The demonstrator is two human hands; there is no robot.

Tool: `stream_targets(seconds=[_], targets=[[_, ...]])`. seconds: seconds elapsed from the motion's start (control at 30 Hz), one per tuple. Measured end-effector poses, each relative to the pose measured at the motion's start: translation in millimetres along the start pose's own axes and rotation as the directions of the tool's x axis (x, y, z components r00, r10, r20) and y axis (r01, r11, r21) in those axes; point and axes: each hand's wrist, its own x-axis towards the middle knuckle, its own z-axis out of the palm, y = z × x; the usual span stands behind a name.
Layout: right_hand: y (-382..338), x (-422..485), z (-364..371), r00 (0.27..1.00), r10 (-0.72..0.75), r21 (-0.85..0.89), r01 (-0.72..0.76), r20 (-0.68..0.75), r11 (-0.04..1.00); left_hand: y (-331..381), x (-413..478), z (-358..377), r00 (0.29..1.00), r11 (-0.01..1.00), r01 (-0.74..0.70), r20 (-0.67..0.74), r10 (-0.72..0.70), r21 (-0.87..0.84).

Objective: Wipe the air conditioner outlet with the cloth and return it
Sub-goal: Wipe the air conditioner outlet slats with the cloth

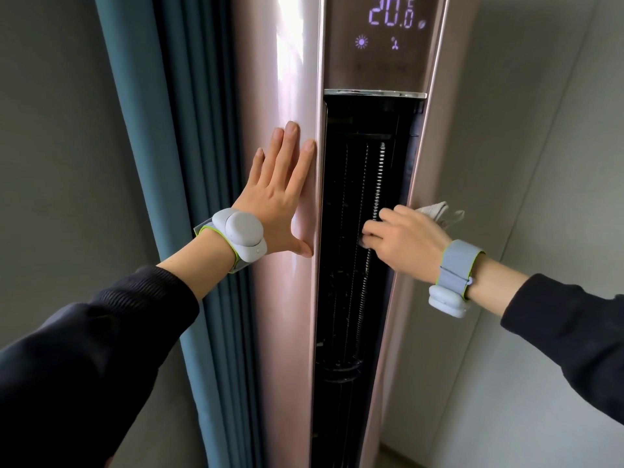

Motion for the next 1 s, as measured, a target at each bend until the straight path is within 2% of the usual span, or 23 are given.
stream_targets(seconds=[0.2,0.37,0.53,0.7,0.77,0.87,1.0], targets=[[34.5,8.4,-15.1,0.990,0.085,-0.044,-0.090,-0.115,0.995,0.5,0.3,-0.1,1.000,1.000,0.007,0.005,-0.007,0.004],[51.5,17.9,-26.8,0.980,0.140,-0.108,-0.157,-0.144,0.982,1.6,-0.5,-1.4,1.000,1.000,0.005,0.005,-0.005,0.008],[61.0,28.6,-37.4,0.963,0.190,-0.100,-0.212,-0.191,0.972,2.2,-0.4,-2.6,1.000,1.000,0.004,0.004,-0.004,-0.001],[51.4,22.8,-41.5,0.989,0.140,-0.048,-0.143,-0.057,0.989,2.9,-1.7,-2.5,1.000,1.000,0.011,0.006,-0.011,-0.018],[43.0,19.0,-41.7,0.993,0.102,0.008,-0.103,0.056,0.995,3.6,-2.7,-3.4,1.000,0.999,0.017,0.016,-0.016,-0.031],[29.7,11.4,-39.4,0.976,0.059,0.106,-0.083,0.209,0.991,5.9,-3.4,-3.8,1.000,0.998,0.022,0.018,-0.021,-0.061],[10.4,1.8,-43.9,0.949,0.028,0.171,-0.086,0.314,0.981,7.4,-9.6,-4.6,0.999,0.991,0.046,0.009,-0.045,-0.123]])
